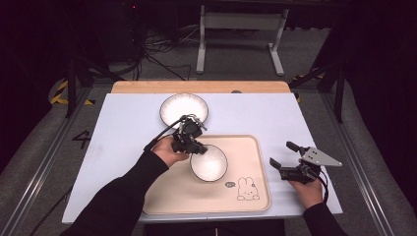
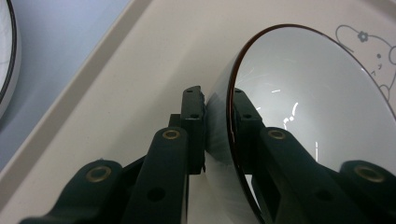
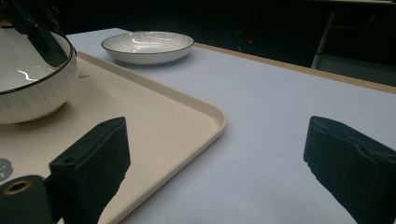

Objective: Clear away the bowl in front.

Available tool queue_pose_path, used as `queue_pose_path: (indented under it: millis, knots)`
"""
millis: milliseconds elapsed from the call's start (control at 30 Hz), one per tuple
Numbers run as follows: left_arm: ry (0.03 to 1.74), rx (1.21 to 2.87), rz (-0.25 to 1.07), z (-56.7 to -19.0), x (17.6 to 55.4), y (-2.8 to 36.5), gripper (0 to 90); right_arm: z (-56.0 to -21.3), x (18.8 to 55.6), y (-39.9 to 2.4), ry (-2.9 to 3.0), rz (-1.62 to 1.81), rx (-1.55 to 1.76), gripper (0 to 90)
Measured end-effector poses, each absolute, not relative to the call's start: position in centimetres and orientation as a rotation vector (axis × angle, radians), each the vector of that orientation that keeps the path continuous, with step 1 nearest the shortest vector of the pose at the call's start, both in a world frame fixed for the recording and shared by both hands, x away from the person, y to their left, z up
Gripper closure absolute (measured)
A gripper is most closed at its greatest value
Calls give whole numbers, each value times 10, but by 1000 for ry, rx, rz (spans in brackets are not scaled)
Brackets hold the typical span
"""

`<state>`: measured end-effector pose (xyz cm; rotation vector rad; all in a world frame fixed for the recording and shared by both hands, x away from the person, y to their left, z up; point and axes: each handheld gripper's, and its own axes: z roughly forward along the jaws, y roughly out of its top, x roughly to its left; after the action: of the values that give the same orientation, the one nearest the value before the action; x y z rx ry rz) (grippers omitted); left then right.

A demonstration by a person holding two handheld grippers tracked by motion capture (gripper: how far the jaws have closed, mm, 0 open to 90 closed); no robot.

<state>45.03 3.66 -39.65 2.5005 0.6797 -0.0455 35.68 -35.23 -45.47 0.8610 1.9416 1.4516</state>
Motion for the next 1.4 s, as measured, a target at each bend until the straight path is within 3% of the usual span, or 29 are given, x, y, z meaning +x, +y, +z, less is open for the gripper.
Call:
queue_pose_path:
  millis: [433,700,867,1067,1167,1400]
  knots:
    - [696,2530,-29,-402,453,37,798,-455,357,-352,1940,1452,861,76]
    - [744,2494,-35,-405,456,41,739,-455,357,-352,1947,1455,860,75]
    - [735,2450,2,-398,451,46,553,-454,358,-352,1960,1451,867,76]
    - [721,2388,3,-388,443,54,423,-454,360,-351,1980,1435,875,76]
    - [707,2360,18,-384,437,57,293,-454,361,-350,1991,1424,880,76]
    - [664,2289,17,-379,427,71,144,-454,362,-349,2012,1419,874,55]
